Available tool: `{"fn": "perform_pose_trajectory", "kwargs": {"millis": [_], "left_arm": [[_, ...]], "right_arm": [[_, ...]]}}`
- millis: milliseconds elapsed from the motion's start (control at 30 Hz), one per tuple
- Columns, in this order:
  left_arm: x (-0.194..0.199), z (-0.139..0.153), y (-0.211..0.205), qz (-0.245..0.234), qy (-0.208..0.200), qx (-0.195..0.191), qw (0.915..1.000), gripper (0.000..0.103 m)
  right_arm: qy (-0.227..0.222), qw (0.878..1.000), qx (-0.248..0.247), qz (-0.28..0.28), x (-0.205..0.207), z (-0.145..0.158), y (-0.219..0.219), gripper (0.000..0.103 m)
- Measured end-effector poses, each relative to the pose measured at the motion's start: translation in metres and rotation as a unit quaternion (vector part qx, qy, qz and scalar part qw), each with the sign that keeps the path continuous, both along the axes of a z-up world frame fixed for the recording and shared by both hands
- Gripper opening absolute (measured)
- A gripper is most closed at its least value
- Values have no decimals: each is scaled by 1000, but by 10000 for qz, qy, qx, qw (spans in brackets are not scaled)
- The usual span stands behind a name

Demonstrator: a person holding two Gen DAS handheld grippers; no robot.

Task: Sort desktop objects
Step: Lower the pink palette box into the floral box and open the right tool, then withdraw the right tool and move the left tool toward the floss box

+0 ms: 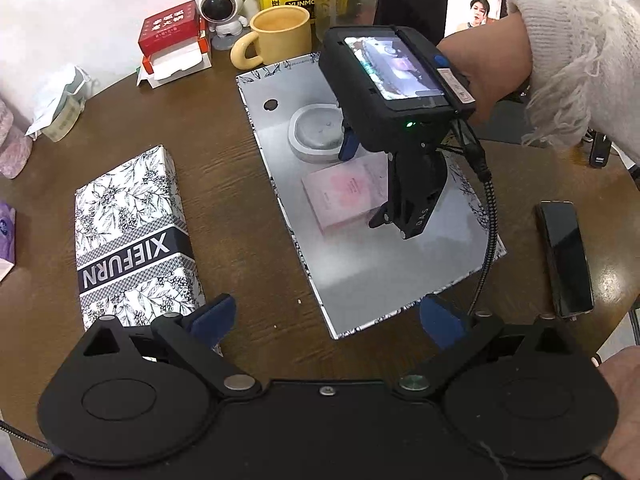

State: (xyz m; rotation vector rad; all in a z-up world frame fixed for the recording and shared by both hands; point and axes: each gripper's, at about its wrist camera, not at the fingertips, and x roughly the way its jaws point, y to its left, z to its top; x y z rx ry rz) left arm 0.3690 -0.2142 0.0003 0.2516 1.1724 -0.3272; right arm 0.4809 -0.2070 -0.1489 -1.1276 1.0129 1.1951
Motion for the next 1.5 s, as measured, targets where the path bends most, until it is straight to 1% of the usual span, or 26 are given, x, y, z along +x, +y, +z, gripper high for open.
{"fn": "perform_pose_trajectory", "kwargs": {"millis": [67, 100, 167, 533, 800, 1133, 1333, 1500], "left_arm": [[-4, 2, 0, 7, -40, -6, 10000, 100], [-6, 4, 0, -1, -58, -13, 10000, 100], [-10, 7, 0, -37, -96, -31, 9999, 100], [-38, 25, 4, -264, -328, 21, 9991, 100], [-57, 30, 12, -500, -382, 39, 9980, 100], [-81, 31, 23, -847, -419, 53, 9955, 100], [-99, 31, 26, -1091, -486, 79, 9928, 100], [-114, 31, 25, -1378, -522, 116, 9890, 100]], "right_arm": [[-84, 10000, 25, -21, -3, 5, -1, 85], [-166, 9999, 33, -29, -4, 8, -2, 88], [-312, 9995, 62, -56, -4, 11, 0, 90], [-864, 9943, 449, -442, -18, 57, -10, 101], [-1157, 9896, 581, -623, -42, 78, -11, 103], [-1374, 9824, 689, -1057, -72, 100, -12, 103], [-1575, 9768, 737, -1251, -101, 113, -17, 103], [-1611, 9725, 856, -1448, -130, 131, -26, 103]]}}
